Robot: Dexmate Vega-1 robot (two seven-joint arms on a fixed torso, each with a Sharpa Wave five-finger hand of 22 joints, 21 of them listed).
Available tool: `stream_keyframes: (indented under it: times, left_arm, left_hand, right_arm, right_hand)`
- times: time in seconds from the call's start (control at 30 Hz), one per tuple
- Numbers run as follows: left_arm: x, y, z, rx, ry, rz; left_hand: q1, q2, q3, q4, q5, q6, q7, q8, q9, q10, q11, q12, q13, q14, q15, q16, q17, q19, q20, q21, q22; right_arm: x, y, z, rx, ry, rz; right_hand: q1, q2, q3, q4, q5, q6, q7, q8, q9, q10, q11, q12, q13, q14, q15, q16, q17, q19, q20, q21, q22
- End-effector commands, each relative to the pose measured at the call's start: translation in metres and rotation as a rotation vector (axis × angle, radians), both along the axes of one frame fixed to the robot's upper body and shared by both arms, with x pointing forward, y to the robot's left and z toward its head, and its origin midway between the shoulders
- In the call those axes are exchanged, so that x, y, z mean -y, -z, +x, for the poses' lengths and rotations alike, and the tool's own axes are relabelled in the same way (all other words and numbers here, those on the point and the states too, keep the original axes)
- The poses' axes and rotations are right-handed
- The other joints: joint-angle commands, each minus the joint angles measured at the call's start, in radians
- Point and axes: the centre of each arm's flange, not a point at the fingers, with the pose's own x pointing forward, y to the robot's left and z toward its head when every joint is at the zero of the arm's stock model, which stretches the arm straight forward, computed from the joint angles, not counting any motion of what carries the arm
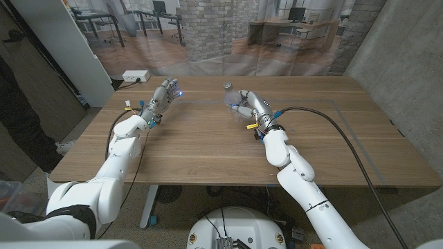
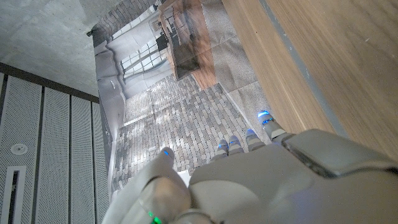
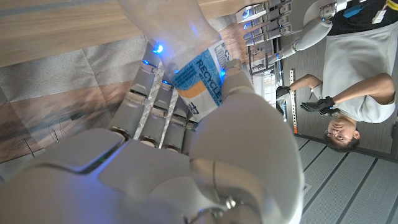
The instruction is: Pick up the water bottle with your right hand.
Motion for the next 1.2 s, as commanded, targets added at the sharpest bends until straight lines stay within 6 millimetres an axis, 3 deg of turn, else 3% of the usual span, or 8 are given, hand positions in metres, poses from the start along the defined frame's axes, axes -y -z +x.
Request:
stream_keyframes:
  times: [0.03,1.2]
  left_arm:
    - [0.001,0.0,-0.004,0.005,0.0,-0.003]
    - [-0.002,0.004,-0.02,0.02,-0.009,-0.011]
  left_hand:
    - [0.007,-0.001,-0.003,-0.001,0.007,-0.18,0.003,0.004,0.003,-0.191,0.004,0.002,0.003,-0.204,0.003,0.0,0.003,-0.182,0.006,-0.004,0.004]
    - [0.008,0.001,-0.007,-0.001,0.009,-0.18,0.003,0.004,0.003,-0.191,0.004,0.003,0.003,-0.204,0.003,0.0,0.003,-0.18,0.007,-0.011,0.004]
  right_arm:
    - [0.003,-0.009,-0.009,0.04,0.002,-0.005]
    - [0.007,-0.038,-0.027,0.165,0.015,-0.011]
  right_hand:
    - [0.123,0.131,0.073,0.066,0.0,0.064,-0.05,0.005,0.006,0.011,0.003,0.007,0.006,0.086,-0.227,0.002,0.044,0.111,-0.174,0.01,0.005]
    - [0.113,0.124,0.086,0.079,-0.002,0.073,-0.044,0.003,0.017,0.016,0.002,0.018,0.032,0.108,-0.232,-0.017,0.069,0.103,-0.183,0.059,0.006]
